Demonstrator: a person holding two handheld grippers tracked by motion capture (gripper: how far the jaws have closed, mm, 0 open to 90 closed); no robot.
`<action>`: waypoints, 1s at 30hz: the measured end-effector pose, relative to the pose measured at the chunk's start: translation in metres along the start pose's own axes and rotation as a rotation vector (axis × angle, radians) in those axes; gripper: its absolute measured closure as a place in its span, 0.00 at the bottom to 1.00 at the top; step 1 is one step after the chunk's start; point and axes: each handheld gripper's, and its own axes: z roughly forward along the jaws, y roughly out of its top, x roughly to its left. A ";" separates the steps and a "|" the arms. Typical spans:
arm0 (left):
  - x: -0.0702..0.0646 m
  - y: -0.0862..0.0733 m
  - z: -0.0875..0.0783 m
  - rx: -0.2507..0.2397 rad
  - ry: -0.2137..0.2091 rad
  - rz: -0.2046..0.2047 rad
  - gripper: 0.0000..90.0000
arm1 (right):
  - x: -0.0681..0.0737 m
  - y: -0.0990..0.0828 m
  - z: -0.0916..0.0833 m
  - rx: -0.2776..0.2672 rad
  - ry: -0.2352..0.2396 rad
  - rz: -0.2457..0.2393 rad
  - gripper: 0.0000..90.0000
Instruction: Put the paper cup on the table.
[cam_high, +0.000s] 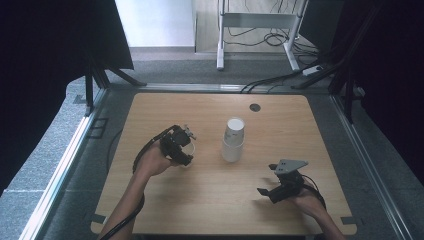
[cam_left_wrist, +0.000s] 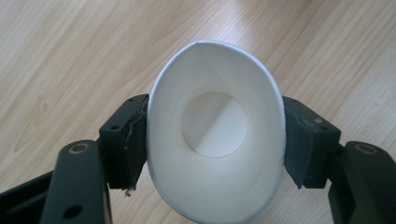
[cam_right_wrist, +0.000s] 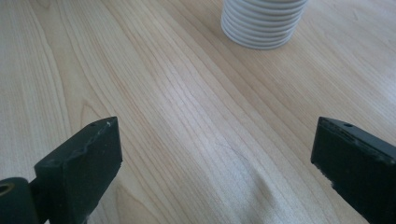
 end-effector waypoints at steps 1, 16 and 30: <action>0.000 0.000 0.000 0.000 0.000 0.000 0.35 | 0.000 0.000 0.000 0.002 -0.001 0.001 0.02; 0.015 -0.006 0.014 0.046 0.040 -0.054 0.33 | 0.000 -0.001 0.001 0.015 0.004 -0.004 0.03; 0.013 -0.002 0.025 0.023 0.031 -0.108 0.30 | 0.002 0.000 0.002 0.021 0.012 -0.016 0.04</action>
